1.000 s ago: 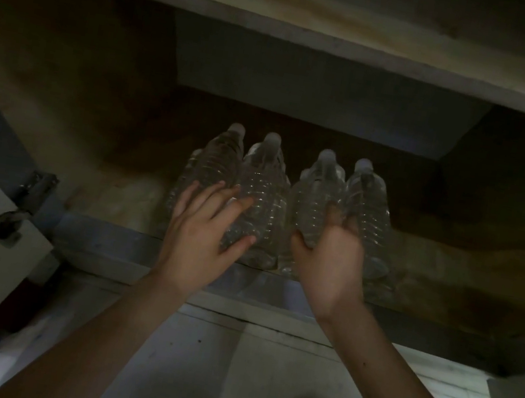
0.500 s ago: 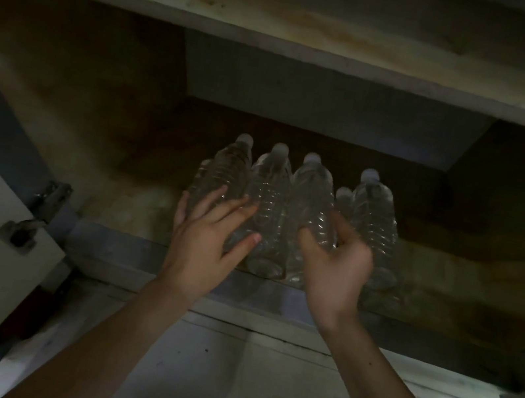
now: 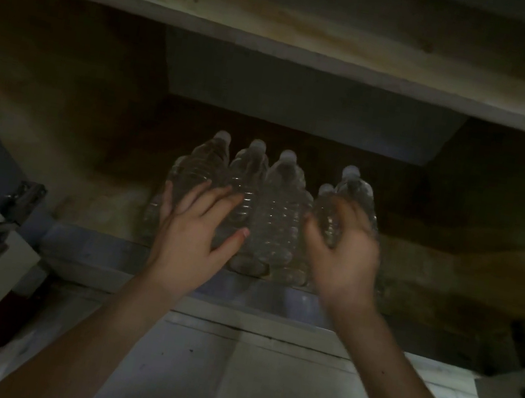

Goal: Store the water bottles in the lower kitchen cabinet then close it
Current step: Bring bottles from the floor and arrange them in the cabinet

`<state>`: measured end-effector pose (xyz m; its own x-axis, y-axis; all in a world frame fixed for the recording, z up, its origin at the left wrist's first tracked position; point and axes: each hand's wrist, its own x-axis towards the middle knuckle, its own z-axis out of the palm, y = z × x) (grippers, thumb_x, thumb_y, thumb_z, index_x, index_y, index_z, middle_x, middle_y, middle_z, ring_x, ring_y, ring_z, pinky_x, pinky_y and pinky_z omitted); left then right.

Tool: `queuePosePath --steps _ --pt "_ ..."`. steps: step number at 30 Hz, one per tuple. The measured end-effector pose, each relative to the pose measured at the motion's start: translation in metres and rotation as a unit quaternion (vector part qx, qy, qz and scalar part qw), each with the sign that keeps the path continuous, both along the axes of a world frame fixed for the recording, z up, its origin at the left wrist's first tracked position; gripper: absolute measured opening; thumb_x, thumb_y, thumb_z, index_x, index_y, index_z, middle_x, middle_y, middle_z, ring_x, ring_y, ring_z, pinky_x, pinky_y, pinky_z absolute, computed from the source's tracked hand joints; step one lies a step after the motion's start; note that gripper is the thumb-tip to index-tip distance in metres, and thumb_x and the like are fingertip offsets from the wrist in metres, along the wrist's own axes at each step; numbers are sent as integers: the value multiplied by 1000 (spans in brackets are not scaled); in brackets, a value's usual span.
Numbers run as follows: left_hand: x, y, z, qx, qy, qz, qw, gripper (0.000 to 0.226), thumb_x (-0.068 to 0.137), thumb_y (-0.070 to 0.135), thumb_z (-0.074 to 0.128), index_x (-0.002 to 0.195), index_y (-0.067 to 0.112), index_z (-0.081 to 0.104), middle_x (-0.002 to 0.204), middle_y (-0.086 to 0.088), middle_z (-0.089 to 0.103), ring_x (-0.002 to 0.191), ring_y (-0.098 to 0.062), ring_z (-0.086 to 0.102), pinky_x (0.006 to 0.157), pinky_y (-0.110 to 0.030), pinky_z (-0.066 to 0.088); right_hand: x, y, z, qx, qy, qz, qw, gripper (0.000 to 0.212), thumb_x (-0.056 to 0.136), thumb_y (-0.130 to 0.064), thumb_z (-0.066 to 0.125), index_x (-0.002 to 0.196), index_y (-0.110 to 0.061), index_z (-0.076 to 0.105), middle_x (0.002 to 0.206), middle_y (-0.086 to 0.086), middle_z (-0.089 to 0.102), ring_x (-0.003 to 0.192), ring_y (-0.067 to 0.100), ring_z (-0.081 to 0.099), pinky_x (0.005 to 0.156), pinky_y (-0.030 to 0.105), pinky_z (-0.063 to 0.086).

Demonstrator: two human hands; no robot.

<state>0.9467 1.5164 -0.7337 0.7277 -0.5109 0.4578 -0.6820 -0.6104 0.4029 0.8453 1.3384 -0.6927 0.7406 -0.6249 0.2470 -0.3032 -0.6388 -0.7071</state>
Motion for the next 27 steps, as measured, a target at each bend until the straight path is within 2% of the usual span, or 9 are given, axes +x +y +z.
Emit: queuePosePath --steps 2,6,10,13,15,19,21,24,27 --pt "0 -7 6 1 5 -8 1000 56 89 58 40 135 28 55 141 6 53 142 -22 34 117 -60 5 -6 -28 7 -7 8 -43 999 44 93 -37 62 135 -29 52 135 -3 51 122 16 52 97 38 51" --pt "3 -15 9 60 6 -18 998 64 87 68 31 138 34 50 144 9 50 144 -24 30 117 -60 2 -16 -57 -1 95 49 -64 992 46 88 -39 69 130 -32 53 114 -4 56 101 18 60 81 36 56" --pt "1 -16 6 71 7 -27 997 63 87 70 32 135 35 52 141 6 54 141 -24 35 117 -60 7 -18 -59 -15 175 22 -35 984 46 83 -37 75 125 -36 54 94 -17 63 89 9 64 79 32 55" --pt "1 -15 6 91 -2 -39 995 64 85 73 34 133 36 54 140 4 54 139 -24 39 115 -63 10 -16 -61 -21 190 3 -46 981 31 80 -30 79 100 -42 58 87 -18 65 84 5 65 76 31 56" --pt "2 -15 6 102 -3 -46 994 67 84 75 34 133 36 54 141 3 52 138 -25 39 114 -63 11 -15 -62 -24 202 -17 -58 977 30 79 -25 80 89 -43 59 85 -17 68 83 5 68 76 34 59" --pt "3 -12 5 99 -9 -51 994 68 83 76 35 132 34 56 142 5 52 136 -23 42 114 -61 11 -11 -56 -27 260 -78 -91 958 27 78 -21 81 96 -37 68 90 -12 75 86 7 72 83 41 61" --pt "2 -12 4 89 -9 -50 995 66 83 76 38 131 34 56 142 6 53 136 -23 43 114 -60 11 -11 -49 -30 275 -97 -86 953 26 79 -18 80 92 -36 68 91 -13 75 87 6 72 83 39 61" --pt "3 -13 2 86 -12 -48 995 65 83 74 41 130 33 58 141 7 53 136 -22 43 114 -58 11 -9 -35 -27 274 -112 -73 952 29 81 -13 78 82 -39 65 80 -19 72 80 1 71 80 33 61" --pt "4 -12 0 84 -13 -48 995 64 83 74 43 128 32 59 141 7 53 136 -22 43 115 -57 10 -6 -20 -29 261 -108 -58 957 23 81 -15 77 90 -35 70 86 -13 75 84 4 73 81 37 61"
